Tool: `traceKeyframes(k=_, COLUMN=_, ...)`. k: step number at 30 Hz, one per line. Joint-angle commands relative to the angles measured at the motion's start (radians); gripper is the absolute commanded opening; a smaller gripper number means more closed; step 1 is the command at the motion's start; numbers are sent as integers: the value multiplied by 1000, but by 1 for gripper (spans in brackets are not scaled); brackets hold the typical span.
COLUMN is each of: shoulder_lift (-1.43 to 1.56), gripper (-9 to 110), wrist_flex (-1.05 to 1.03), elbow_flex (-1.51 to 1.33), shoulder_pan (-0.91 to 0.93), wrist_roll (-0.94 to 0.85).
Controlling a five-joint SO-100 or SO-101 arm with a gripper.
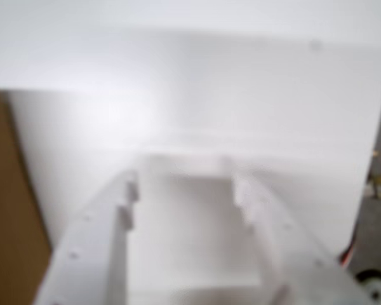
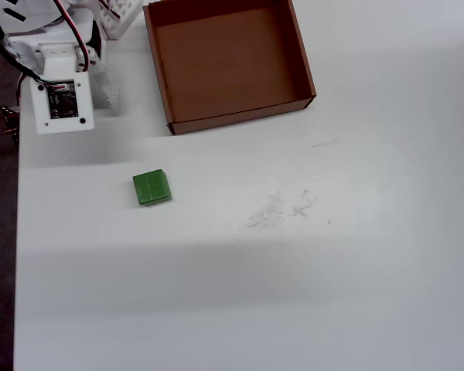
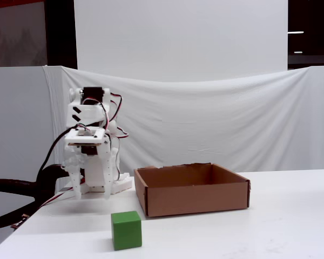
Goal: Grasp a green cube and put it in a box.
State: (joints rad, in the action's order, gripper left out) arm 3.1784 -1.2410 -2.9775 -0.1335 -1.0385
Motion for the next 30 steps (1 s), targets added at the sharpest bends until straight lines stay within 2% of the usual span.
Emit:
traceKeyframes(k=1, shoulder_lift=3, gripper=21, wrist_flex=8, elbow_flex=6, shoulder_pan=-6, wrist_roll=6)
traceKeyframes(k=23, shoulder_lift=3, gripper=21, wrist_flex=8, elbow_flex=6, shoulder_pan=-6, wrist_roll=12)
traceKeyframes(k=25, shoulder_lift=3, gripper=28, wrist_flex=9, elbow_flex=6, shoulder_pan=-9, wrist_roll=15)
traceKeyframes(k=30, shoulder_lift=3, gripper=28, wrist_flex=9, elbow_flex=6, shoulder_pan=-12, wrist_roll=17)
